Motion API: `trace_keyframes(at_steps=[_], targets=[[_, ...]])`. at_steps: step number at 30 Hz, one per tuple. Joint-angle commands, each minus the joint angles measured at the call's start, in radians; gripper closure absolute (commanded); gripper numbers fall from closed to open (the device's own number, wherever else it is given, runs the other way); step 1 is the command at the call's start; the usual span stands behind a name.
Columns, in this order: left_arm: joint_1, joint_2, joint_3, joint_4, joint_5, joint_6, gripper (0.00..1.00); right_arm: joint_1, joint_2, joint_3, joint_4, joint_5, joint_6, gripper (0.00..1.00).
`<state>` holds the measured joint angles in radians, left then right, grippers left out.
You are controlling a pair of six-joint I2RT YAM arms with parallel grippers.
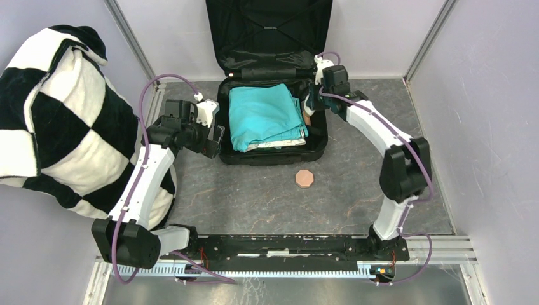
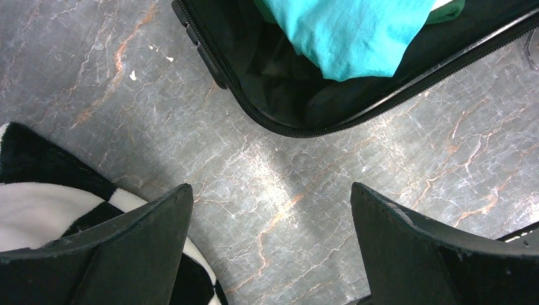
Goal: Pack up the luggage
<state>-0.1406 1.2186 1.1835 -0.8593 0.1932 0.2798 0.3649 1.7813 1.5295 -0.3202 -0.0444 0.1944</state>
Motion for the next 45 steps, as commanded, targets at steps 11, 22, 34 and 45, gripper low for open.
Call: trace_keyframes(at_steps=[11,22,34,45], targets=[[0.006,0.023,-0.023,0.050,-0.007,0.031,0.00,0.002,0.401,0.456,-0.247,0.302,0.002,0.86],[0.006,0.042,-0.038,0.072,-0.008,0.029,0.00,0.001,0.396,0.490,-0.189,0.342,-0.001,0.14],[0.006,0.014,-0.015,0.052,0.031,0.004,0.00,0.154,-0.320,-0.235,0.018,0.279,-0.010,0.02],[0.006,-0.031,-0.012,0.025,0.053,0.016,0.00,0.490,-0.700,-0.894,0.122,0.302,0.129,0.02]])
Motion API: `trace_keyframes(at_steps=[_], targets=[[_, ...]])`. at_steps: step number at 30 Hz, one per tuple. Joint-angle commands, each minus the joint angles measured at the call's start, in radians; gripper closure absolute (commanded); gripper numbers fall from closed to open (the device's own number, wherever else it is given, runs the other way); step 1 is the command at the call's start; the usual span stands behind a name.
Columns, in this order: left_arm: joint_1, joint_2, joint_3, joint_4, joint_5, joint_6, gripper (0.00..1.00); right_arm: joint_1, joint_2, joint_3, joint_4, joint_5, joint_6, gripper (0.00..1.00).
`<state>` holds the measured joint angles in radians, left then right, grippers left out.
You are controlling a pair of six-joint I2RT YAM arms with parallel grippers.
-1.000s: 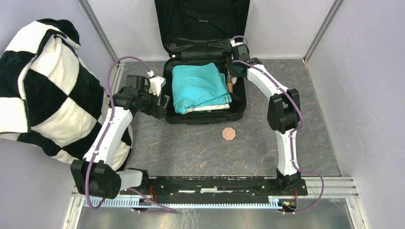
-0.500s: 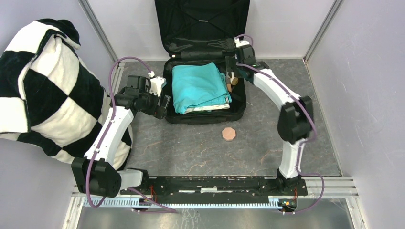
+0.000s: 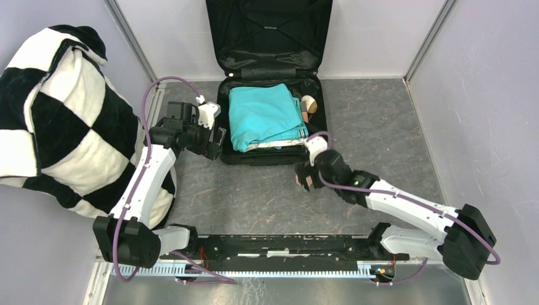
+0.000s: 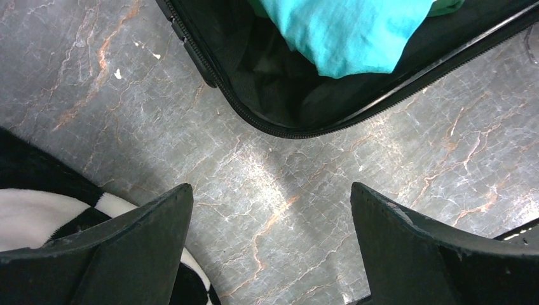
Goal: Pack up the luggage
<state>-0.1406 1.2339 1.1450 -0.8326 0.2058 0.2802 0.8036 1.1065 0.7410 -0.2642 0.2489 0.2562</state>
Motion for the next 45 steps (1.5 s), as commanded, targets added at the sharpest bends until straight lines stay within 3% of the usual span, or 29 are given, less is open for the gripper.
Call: trace_keyframes(at_steps=[1,5,23,27,30,35,40,45], targets=[[0.006,-0.048,0.027,-0.003,0.045,0.015,0.00,0.061,-0.023,-0.138,0.105,-0.023,0.065,0.02],[0.006,-0.039,0.045,-0.014,0.053,0.005,0.00,0.068,0.028,-0.199,0.200,-0.099,0.035,0.02],[0.006,-0.042,0.055,-0.019,0.043,-0.004,0.00,0.061,0.323,-0.166,0.382,0.098,-0.072,0.02],[0.006,-0.043,0.058,-0.019,0.042,-0.009,0.00,0.062,0.337,-0.169,0.414,0.061,-0.064,0.13],[0.006,-0.043,0.053,-0.020,0.036,-0.008,0.00,0.062,0.311,-0.161,0.405,0.021,-0.063,0.30],[0.006,-0.042,0.053,-0.020,0.028,-0.004,0.00,0.059,0.162,-0.065,0.253,0.014,-0.072,0.60],[0.006,-0.029,0.068,-0.030,0.044,0.002,0.00,-0.021,0.060,0.171,0.019,0.038,-0.043,0.69],[0.006,-0.020,0.074,-0.030,0.060,-0.005,0.00,-0.226,0.160,0.420,-0.085,-0.020,-0.058,0.70]])
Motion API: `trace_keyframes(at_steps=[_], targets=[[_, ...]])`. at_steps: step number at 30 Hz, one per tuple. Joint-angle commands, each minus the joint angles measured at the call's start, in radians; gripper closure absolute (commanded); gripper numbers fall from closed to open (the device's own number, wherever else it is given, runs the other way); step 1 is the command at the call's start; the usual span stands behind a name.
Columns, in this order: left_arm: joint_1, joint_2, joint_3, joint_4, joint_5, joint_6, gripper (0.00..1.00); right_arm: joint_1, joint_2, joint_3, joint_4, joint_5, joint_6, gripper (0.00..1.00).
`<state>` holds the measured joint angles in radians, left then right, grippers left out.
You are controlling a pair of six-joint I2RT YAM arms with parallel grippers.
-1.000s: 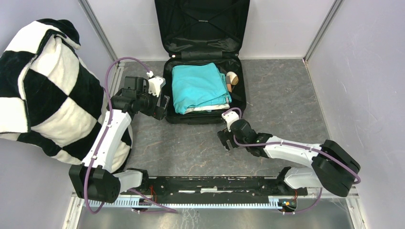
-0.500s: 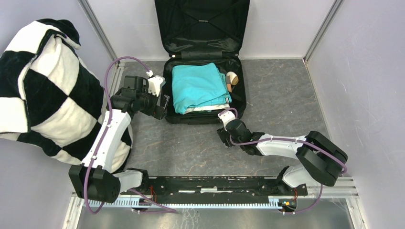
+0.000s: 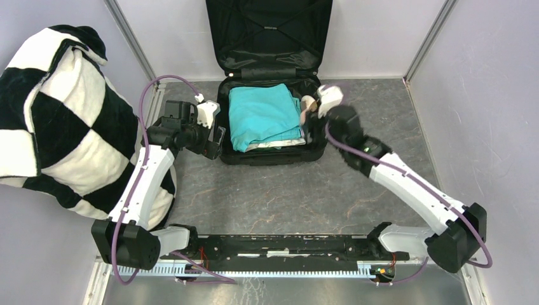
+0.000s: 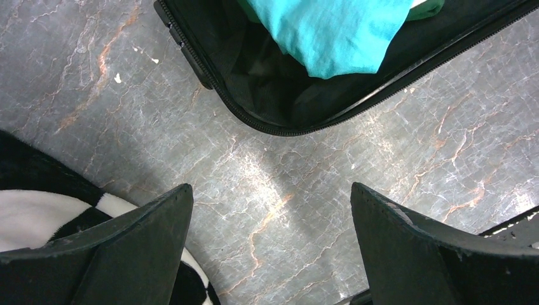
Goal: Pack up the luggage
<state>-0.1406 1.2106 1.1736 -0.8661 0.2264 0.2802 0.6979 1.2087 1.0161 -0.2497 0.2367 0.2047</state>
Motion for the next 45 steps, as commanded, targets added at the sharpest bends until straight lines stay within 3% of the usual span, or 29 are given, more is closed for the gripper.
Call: trace_keyframes(at_steps=[1,6,19,26,32,38,45], targets=[[0.006,0.002,0.046,0.002,0.040,-0.007,0.00,-0.144,0.094,0.184,-0.119,-0.023,-0.013,0.70],[0.007,-0.008,0.035,0.003,0.037,-0.005,0.00,-0.211,0.268,0.293,-0.135,-0.007,-0.026,0.69],[0.007,-0.009,0.018,0.012,0.031,0.006,0.00,-0.220,0.519,0.313,-0.082,0.039,0.011,0.69],[0.006,-0.009,0.003,0.018,0.020,0.012,0.00,-0.220,0.551,0.307,-0.083,0.028,0.018,0.32],[0.007,0.002,0.013,0.018,0.023,0.012,0.00,-0.231,0.493,0.367,-0.103,0.028,0.013,0.15],[0.006,0.011,0.022,0.013,0.021,0.022,0.00,-0.340,0.439,0.490,-0.053,-0.043,0.021,0.10],[0.030,0.042,0.055,0.010,0.052,0.019,0.00,-0.493,0.549,0.582,0.225,-0.206,0.062,0.11]])
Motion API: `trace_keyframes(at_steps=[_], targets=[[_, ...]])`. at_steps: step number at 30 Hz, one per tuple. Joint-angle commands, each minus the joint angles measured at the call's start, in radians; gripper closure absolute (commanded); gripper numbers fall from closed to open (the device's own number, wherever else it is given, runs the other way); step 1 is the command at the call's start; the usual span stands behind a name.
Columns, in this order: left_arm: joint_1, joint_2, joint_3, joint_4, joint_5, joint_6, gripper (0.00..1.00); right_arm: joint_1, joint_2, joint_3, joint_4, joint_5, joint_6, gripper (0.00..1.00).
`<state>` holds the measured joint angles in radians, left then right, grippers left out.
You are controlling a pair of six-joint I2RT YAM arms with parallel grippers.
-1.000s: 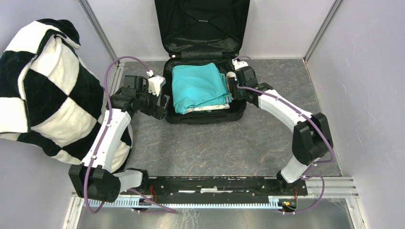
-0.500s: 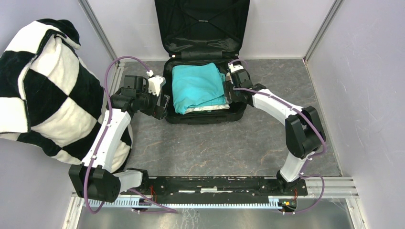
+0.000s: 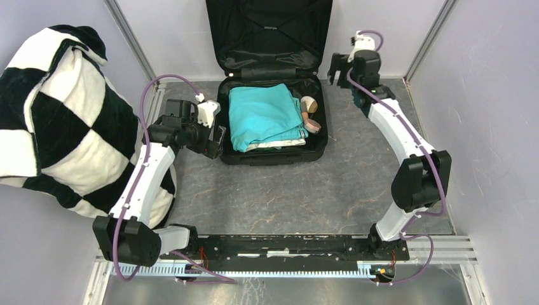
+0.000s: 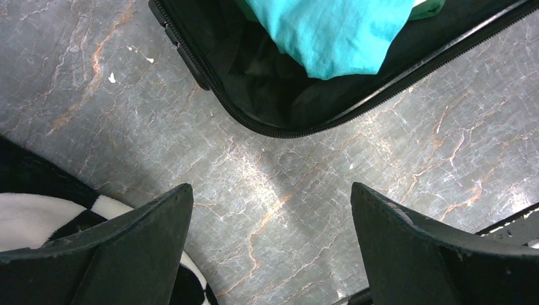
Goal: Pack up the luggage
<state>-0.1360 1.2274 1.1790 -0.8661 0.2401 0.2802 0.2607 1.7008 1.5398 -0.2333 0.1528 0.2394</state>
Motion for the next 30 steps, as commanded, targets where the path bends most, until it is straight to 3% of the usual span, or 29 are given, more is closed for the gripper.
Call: trace_keyframes(at_steps=[1,7,12,17,25,30], targets=[[0.039,0.041,0.059,0.011,0.048,0.018,0.00,-0.067,0.085,0.075,0.255,-0.148,0.031,0.11],[0.117,0.152,0.121,0.021,0.079,0.018,0.00,-0.087,0.274,0.249,0.369,-0.256,-0.004,0.12],[0.134,0.207,0.156,0.023,0.112,0.028,0.00,-0.094,0.380,0.302,0.551,-0.283,-0.018,0.20],[0.177,0.229,0.159,0.028,0.143,0.026,0.00,-0.121,0.479,0.314,0.776,-0.268,0.050,0.24],[0.185,0.251,0.172,0.026,0.138,0.029,0.00,-0.135,0.711,0.517,1.025,-0.288,0.201,0.30],[0.187,0.249,0.154,0.026,0.119,0.035,0.00,-0.134,0.816,0.629,1.076,-0.279,0.246,0.38]])
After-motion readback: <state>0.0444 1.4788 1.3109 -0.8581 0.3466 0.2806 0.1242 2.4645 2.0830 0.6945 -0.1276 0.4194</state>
